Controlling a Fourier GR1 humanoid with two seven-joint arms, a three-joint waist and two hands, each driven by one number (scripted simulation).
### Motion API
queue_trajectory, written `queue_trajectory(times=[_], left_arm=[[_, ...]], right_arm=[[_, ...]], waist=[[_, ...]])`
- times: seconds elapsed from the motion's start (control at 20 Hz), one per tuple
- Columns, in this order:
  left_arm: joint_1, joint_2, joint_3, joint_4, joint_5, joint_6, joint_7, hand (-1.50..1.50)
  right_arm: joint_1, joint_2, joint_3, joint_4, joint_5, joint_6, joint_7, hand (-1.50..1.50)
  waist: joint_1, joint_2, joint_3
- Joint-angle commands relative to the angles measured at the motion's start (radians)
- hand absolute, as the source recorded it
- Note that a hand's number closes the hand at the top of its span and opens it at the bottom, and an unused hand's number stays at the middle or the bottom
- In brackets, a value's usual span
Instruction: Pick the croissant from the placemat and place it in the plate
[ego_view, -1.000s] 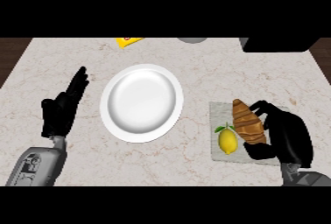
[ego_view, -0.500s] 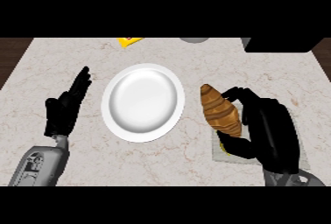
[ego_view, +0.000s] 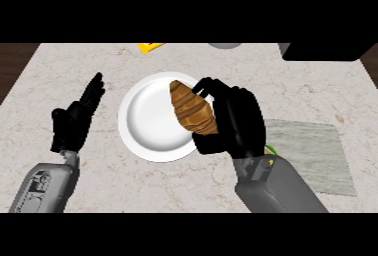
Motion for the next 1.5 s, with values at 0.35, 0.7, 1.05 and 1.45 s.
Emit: queue_trajectory(times=[0.35, 0.7, 1.05, 1.45], left_arm=[[0.008, 0.002, -0.004, -0.052, -0.004, -0.031, 0.022, 0.00], [-0.089, -0.042, 0.001, 0.034, -0.009, -0.017, 0.029, 0.00], [-0.108, -0.069, -0.028, 0.060, -0.045, 0.000, 0.018, 0.00], [-0.049, 0.016, 0.040, 0.027, 0.005, -0.065, 0.005, 0.00]], right_arm=[[-0.334, 0.043, 0.146, 0.586, -0.117, -0.199, 0.046, 1.50], [-0.429, 0.044, 0.243, 0.798, -0.385, -0.322, 0.092, -1.50], [-0.439, 0.044, 0.298, 0.906, -0.598, -0.482, -0.028, -1.50], [-0.382, 0.044, 0.194, 0.804, -0.778, -0.725, -0.264, -1.50]], waist=[[0.033, 0.005, 0.000], [0.052, 0.014, 0.000], [0.075, 0.022, 0.001], [0.048, 0.012, 0.002]])
